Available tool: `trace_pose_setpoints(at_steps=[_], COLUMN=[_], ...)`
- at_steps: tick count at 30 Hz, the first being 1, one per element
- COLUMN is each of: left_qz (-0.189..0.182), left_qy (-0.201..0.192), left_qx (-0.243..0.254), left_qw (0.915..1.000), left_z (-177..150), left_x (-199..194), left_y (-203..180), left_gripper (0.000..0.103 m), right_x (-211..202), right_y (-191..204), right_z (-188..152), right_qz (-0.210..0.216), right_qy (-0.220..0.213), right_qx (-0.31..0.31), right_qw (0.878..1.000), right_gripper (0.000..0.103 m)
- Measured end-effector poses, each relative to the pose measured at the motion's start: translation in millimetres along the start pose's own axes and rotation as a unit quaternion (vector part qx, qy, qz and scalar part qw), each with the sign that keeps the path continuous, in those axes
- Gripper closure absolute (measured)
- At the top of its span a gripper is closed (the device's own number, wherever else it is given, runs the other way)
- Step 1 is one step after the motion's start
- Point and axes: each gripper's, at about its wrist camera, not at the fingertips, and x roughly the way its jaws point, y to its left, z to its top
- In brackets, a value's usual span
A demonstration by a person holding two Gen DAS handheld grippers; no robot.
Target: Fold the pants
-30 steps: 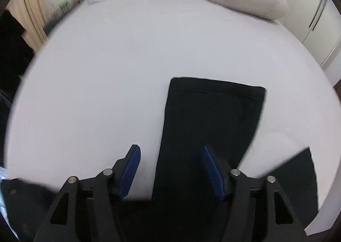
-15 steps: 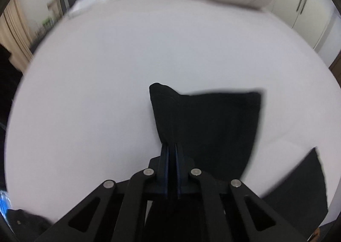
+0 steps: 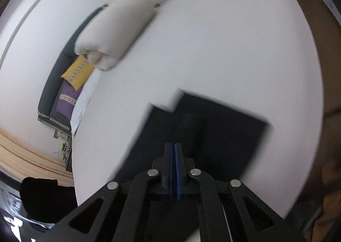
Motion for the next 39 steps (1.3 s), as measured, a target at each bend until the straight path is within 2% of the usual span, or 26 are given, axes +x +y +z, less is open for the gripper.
trace_pose_setpoints(at_steps=[1, 2, 3, 4, 7, 11, 15, 18, 19, 20, 21, 22, 24, 28, 30, 31, 33, 35, 36, 37, 39], left_qz=[0.002, 0.007, 0.011, 0.015, 0.024, 0.030, 0.030, 0.027, 0.026, 0.025, 0.024, 0.023, 0.020, 0.005, -0.019, -0.032, -0.046, -0.052, -0.056, -0.058, -0.062], left_qy=[0.002, 0.004, 0.005, 0.007, 0.008, 0.008, 0.009, 0.009, 0.009, 0.009, 0.009, 0.009, 0.009, 0.007, 0.002, 0.000, -0.001, -0.003, -0.003, -0.003, -0.003], left_qx=[-0.001, 0.000, 0.001, 0.002, 0.003, 0.000, -0.001, -0.003, -0.003, -0.004, -0.005, -0.007, -0.009, -0.030, -0.049, -0.058, -0.075, -0.080, -0.082, -0.085, -0.090], left_qw=[1.0000, 1.0000, 0.9999, 0.9999, 0.9997, 0.9995, 0.9995, 0.9996, 0.9996, 0.9996, 0.9997, 0.9997, 0.9997, 0.9995, 0.9986, 0.9978, 0.9961, 0.9954, 0.9951, 0.9947, 0.9940], left_z=[1.3, 2.7, 3.6, 5.1, 6.9, 9.9, 7.6, 6.7, 6.3, 5.8, 5.5, 5.7, 5.6, 6.6, 7.6, 7.5, 6.9, 5.5, 5.0, 4.6, 5.1], left_x=[-0.5, -1.0, -1.2, -1.1, 0.0, -0.5, 0.9, 1.0, 0.7, 0.3, -0.1, -0.1, -1.2, -3.7, -4.8, -4.8, -4.3, -4.4, -4.3, -4.4, -4.0], left_y=[0.2, -0.7, -1.9, -3.6, -8.9, -14.6, -15.3, -13.5, -12.2, -11.0, -9.7, -9.3, -6.4, 4.0, 10.6, 13.9, 20.0, 24.0, 26.2, 28.2, 31.4], left_gripper=[0.087, 0.087, 0.087, 0.087, 0.087, 0.087, 0.087, 0.087, 0.087, 0.087, 0.087, 0.087, 0.087, 0.087, 0.087, 0.087, 0.087, 0.087, 0.087, 0.087, 0.087], right_x=[-2.6, 0.8, 6.6, 12.2, 22.2, 63.7, 68.0, 80.7, 86.4, 90.7, 92.2, 93.9, 79.9, 19.0, -2.7, -9.1, -4.9, 8.7, 12.8, 15.9, 13.9], right_y=[-8.4, -16.3, -18.9, -13.2, 5.7, 11.4, 18.1, 23.0, 24.6, 26.0, 25.7, 26.1, 31.8, 51.7, 41.4, 26.2, -7.4, -49.7, -61.2, -72.4, -74.6], right_z=[-7.3, -11.0, -7.7, -17.3, -24.5, -13.8, -10.2, -1.0, 3.2, 6.7, 8.9, 12.4, 17.2, 27.9, 27.8, 23.8, 12.4, -6.4, -12.0, -17.9, -17.4], right_qz=[0.016, 0.032, 0.041, 0.047, 0.068, 0.018, 0.006, 0.025, 0.032, 0.034, 0.030, 0.024, 0.029, 0.081, 0.095, 0.086, 0.059, 0.022, 0.023, 0.049, 0.068], right_qy=[0.009, 0.020, 0.022, 0.018, 0.020, 0.061, 0.050, 0.051, 0.055, 0.061, 0.068, 0.071, 0.050, -0.037, -0.071, -0.084, -0.082, -0.059, -0.049, -0.041, -0.038], right_qx=[0.016, 0.033, 0.039, 0.039, 0.029, 0.044, 0.065, 0.061, 0.055, 0.049, 0.046, 0.043, 0.027, -0.009, 0.006, 0.024, 0.067, 0.126, 0.145, 0.165, 0.167], right_qw=[1.000, 0.999, 0.998, 0.998, 0.997, 0.997, 0.997, 0.997, 0.996, 0.996, 0.996, 0.996, 0.998, 0.996, 0.993, 0.992, 0.993, 0.990, 0.988, 0.984, 0.983], right_gripper=[0.095, 0.082, 0.059, 0.053, 0.049, 0.046, 0.043, 0.045, 0.048, 0.068, 0.093, 0.096, 0.098, 0.099, 0.099, 0.099, 0.099, 0.098, 0.097, 0.097, 0.090])
